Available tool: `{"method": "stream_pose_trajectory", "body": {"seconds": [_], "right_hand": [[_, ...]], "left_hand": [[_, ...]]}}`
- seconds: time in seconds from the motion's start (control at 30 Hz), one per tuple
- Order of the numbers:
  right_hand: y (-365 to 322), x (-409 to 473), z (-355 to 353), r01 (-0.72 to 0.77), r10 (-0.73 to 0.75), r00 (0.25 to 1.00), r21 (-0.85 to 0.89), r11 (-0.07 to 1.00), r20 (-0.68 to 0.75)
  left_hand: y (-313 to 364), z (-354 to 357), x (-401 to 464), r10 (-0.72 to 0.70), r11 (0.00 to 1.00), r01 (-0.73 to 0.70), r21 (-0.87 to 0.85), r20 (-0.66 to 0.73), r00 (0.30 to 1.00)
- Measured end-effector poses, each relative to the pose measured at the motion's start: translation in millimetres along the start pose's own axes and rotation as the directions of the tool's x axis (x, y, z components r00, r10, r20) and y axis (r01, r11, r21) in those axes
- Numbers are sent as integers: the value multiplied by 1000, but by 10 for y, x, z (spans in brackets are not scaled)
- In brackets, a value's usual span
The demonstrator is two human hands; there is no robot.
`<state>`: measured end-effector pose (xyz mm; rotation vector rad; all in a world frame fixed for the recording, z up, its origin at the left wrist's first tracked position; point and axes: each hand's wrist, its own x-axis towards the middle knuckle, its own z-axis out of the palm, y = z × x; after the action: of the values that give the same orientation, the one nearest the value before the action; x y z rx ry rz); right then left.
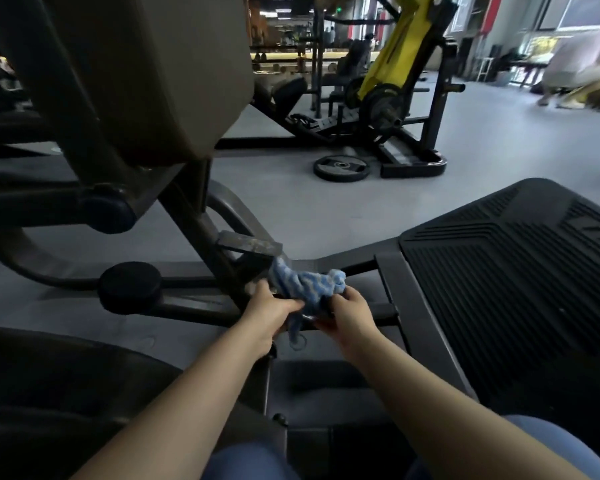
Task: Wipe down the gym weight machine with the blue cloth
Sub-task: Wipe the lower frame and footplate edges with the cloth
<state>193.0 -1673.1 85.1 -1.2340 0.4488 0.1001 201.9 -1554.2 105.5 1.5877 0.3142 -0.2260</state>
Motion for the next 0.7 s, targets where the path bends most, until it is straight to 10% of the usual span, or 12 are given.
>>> {"method": "stream_pose_trajectory", "body": {"seconds": [0.7], "right_hand": [[-263,-677,-1053,-121,150,973,168,978,-177]], "left_hand": [[-96,910,-953,15,997,-25,79,121,993]]}}
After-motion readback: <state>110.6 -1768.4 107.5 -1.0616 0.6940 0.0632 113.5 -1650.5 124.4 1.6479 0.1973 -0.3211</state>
